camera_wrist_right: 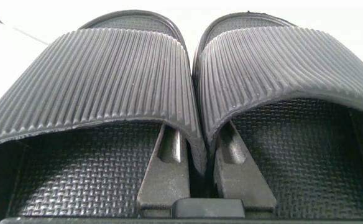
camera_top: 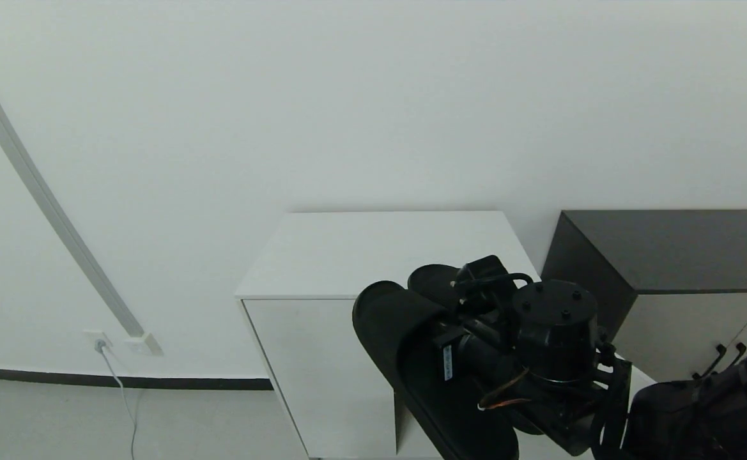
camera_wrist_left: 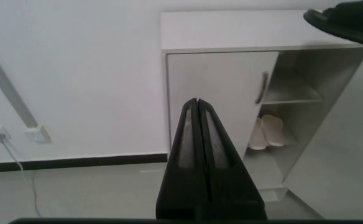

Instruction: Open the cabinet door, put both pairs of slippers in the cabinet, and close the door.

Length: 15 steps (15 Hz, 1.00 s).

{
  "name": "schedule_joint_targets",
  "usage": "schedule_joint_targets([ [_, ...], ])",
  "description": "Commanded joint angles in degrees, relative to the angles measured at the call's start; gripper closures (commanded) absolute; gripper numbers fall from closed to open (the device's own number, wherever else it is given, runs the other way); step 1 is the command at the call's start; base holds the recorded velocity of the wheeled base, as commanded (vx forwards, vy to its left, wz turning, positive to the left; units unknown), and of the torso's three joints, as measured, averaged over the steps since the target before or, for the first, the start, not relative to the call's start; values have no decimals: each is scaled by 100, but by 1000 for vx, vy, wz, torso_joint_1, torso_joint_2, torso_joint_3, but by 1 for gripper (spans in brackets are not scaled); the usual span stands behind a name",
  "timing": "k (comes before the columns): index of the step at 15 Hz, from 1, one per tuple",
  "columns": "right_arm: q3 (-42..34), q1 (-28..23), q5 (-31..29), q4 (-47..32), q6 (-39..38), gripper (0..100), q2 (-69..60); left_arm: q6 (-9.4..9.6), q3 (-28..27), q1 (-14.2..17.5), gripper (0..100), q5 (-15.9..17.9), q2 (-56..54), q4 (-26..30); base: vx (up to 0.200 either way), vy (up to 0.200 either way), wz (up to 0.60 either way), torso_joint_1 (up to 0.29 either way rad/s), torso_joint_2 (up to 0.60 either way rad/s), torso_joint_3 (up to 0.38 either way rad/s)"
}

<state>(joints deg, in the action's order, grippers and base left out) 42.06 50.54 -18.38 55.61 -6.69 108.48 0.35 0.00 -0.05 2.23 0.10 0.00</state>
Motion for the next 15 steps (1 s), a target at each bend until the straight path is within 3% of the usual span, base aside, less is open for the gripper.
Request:
schedule_joint_targets([
  [1,-84,-9,1,46,28,100,15,0,0,-4,100,-3,-1,9,0,0,0,0,0,0],
  [15,-119,-9,-16,72,63,100,15,-9,0,-4,100,-3,-1,9,0,0,0,-8,20,11],
])
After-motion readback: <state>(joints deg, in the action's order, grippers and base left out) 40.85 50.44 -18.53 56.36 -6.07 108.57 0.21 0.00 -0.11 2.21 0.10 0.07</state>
